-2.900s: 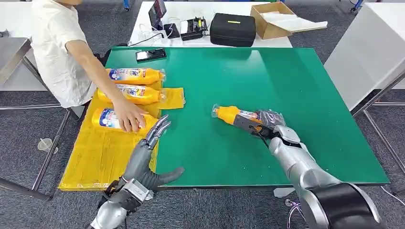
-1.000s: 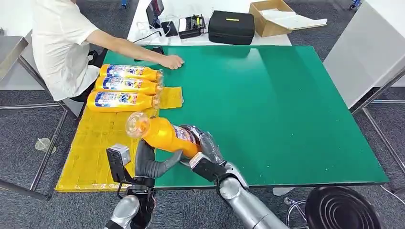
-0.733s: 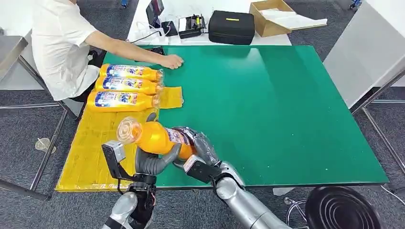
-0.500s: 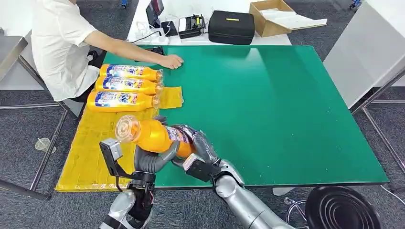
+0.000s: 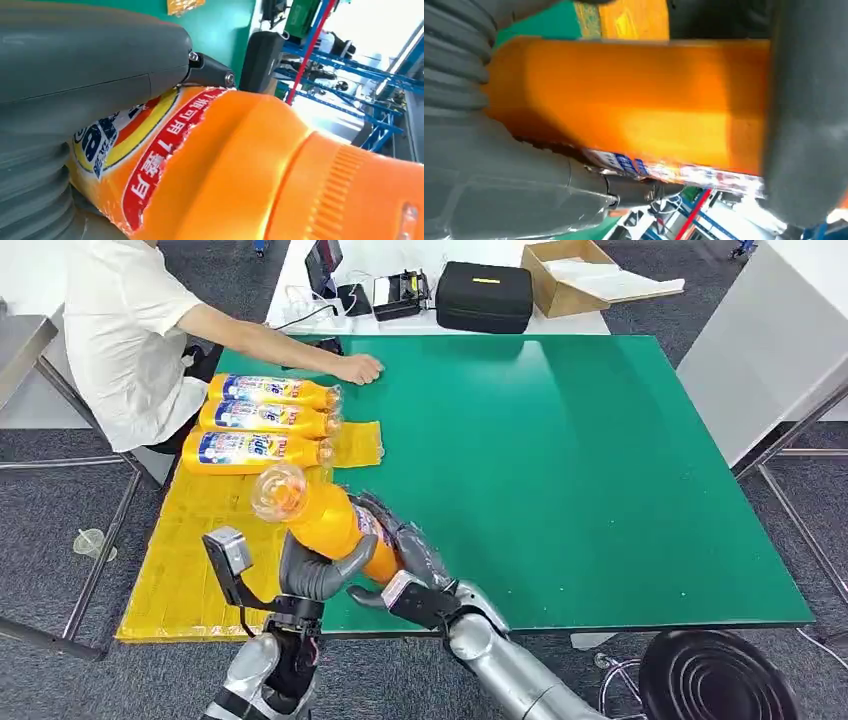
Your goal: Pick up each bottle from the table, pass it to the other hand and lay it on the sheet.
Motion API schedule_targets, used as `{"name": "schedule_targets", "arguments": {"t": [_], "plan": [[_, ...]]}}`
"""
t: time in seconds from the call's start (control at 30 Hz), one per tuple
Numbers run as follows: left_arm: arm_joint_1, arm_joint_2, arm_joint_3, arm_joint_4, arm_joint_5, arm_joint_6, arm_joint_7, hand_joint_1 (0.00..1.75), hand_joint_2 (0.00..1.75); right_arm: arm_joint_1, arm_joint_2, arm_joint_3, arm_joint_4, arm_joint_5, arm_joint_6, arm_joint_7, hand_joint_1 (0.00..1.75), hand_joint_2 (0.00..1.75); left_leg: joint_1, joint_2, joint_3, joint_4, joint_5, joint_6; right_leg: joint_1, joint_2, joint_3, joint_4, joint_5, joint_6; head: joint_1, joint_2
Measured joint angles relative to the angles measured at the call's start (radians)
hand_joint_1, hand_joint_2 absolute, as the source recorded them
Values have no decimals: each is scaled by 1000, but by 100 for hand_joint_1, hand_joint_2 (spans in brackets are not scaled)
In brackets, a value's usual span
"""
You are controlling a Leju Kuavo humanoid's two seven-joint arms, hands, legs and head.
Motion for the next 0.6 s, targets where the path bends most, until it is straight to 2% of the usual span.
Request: {"name": "schedule_targets", "arguments": {"t": [0.1,0.2,0.33,0.43,0.53,0.6], "plan": [[4,0,0,-8,-11,13,-11,175,175,7,2,-1,1,1,-21,-1,0,175,0,0,0,0,0,0,0,0,0,0,0,0,0,0],[13,0,8,-31,-57,103,-44,175,175,37,10,-16,3,1,-98,-2,0,175,0,0,0,0,0,0,0,0,0,0,0,0,0,0],[17,0,44,-56,-205,386,-114,175,175,89,17,-43,6,84,-340,-5,0,175,0,0,-1,0,0,0,0,0,-1,0,0,0,0,0],[17,2,86,-59,-255,526,-145,175,175,120,27,-77,17,82,-491,-25,0,175,0,0,-1,0,0,0,0,0,-1,0,0,0,0,0],[17,7,110,-56,-347,606,-192,175,175,135,34,-103,30,82,-531,-36,0,175,0,0,-1,0,0,0,0,0,-1,0,0,0,0,0],[19,-6,149,-48,-522,614,-225,175,175,136,41,-113,39,96,-538,-38,0,175,0,0,-1,0,0,0,0,0,-1,0,0,0,0,0]]}}
